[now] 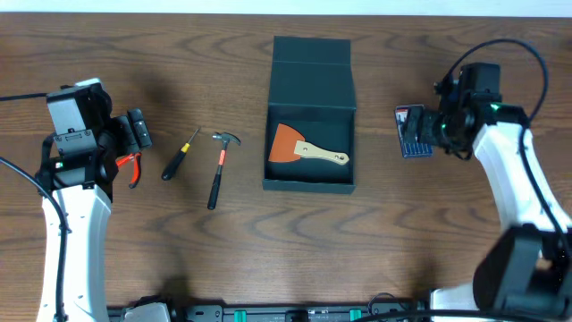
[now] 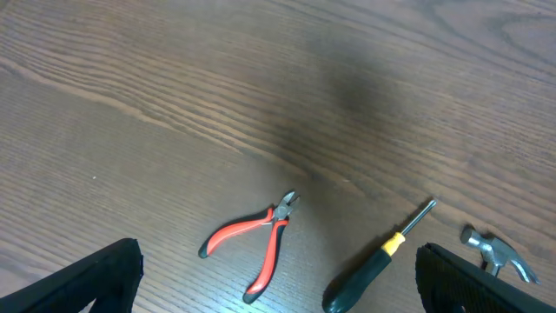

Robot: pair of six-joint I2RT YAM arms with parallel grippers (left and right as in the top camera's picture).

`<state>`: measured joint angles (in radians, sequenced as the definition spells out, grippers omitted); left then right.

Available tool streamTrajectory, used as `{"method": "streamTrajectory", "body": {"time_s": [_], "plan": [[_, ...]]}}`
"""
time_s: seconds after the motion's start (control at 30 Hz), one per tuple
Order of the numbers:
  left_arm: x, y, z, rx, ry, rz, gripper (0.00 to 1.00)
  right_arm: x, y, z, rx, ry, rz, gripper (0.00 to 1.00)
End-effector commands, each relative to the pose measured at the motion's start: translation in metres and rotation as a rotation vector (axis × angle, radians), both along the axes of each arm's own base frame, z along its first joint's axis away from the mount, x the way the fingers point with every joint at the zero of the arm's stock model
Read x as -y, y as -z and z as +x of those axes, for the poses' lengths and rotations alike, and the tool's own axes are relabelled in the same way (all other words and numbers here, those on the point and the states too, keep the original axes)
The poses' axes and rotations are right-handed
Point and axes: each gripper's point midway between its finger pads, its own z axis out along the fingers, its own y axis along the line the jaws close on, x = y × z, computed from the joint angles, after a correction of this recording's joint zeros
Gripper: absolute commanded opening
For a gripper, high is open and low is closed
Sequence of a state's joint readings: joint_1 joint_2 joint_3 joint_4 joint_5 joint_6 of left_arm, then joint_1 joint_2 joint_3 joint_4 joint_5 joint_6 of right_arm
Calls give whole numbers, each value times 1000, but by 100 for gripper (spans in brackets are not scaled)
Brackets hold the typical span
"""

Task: Pack container
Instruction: 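Move the right gripper to the blue screwdriver case and grasp it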

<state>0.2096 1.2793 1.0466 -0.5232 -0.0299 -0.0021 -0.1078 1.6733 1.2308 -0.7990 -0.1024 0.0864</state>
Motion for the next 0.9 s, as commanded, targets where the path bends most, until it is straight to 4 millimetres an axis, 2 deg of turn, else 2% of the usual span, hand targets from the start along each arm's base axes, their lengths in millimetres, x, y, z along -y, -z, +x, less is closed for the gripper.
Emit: {"method": "streamTrajectory", "body": {"time_s": [0.0, 0.23, 0.57, 0.67, 0.87], "plan": [[-3, -3, 2, 3, 0, 7, 99, 19, 30, -2, -76, 67, -59, 99], [-3, -3, 2, 3, 0, 7, 99, 22, 72, 9, -116, -46, -95, 99], [-3, -3, 2, 3, 0, 7, 98, 20, 112, 18, -139, -146, -97, 99], [-3, -3, 2, 3, 0, 7, 98, 20, 120, 17, -152, -141, -94, 96], [-3, -3, 2, 4, 0, 7, 98, 19, 122, 20, -142, -135, -94, 91]]}}
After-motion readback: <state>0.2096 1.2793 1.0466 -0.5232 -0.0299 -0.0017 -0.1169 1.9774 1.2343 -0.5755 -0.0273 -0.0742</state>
